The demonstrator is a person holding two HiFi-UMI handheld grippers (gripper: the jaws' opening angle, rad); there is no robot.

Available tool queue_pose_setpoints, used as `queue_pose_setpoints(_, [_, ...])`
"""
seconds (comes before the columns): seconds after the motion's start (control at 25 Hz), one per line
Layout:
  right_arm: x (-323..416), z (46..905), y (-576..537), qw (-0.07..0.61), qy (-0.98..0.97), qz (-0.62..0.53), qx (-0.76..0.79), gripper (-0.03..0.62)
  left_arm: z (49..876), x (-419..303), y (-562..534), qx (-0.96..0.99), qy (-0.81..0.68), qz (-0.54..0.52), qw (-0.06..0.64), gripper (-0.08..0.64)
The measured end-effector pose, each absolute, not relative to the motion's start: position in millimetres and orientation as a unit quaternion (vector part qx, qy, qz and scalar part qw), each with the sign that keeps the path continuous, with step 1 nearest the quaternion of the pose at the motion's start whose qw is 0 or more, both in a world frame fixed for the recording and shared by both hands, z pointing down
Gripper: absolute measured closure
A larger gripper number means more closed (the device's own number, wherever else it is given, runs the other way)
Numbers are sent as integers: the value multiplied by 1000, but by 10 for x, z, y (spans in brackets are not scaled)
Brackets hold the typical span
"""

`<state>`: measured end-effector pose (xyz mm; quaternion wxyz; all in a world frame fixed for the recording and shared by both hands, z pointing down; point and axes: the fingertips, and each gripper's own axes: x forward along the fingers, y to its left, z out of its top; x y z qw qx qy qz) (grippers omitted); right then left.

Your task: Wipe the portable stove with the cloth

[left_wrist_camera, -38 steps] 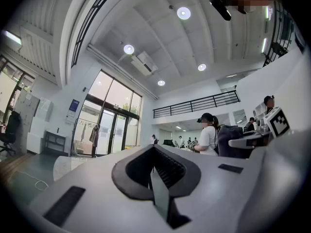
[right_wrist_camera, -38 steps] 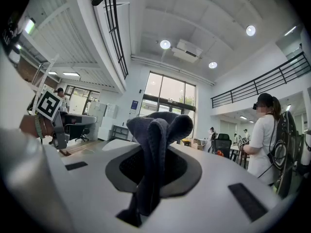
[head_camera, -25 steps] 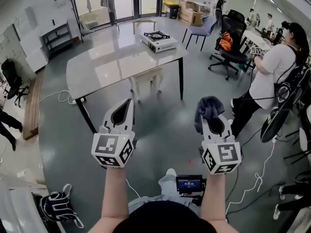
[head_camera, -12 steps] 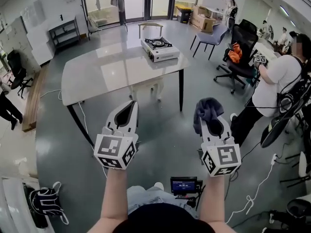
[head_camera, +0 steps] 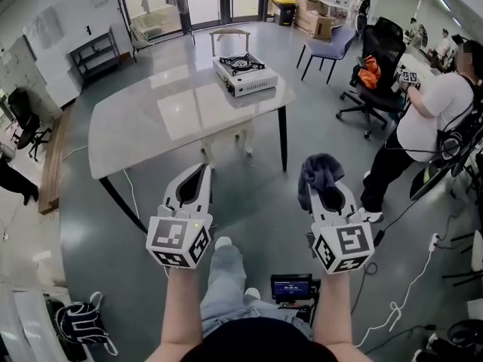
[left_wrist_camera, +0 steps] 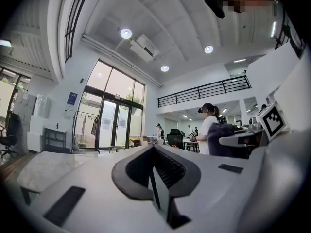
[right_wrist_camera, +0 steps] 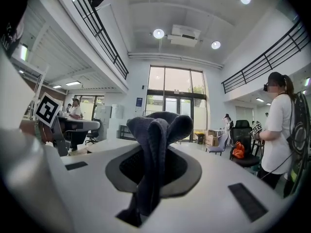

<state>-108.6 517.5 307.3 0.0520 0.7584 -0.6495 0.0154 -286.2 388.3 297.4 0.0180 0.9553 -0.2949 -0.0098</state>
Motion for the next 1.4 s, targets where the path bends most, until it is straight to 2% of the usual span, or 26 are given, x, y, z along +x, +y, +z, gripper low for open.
queue_pose_setpoints(0.8, [-425,2879,2864,72,-623,0,779,525,2758,-2042,1379,966,-258,-31,9,561])
queue_pose_setpoints(1.4, [134,3045,1913,74,-628,17,775,525,2969,-1486,438,965,-260,-13,25,561])
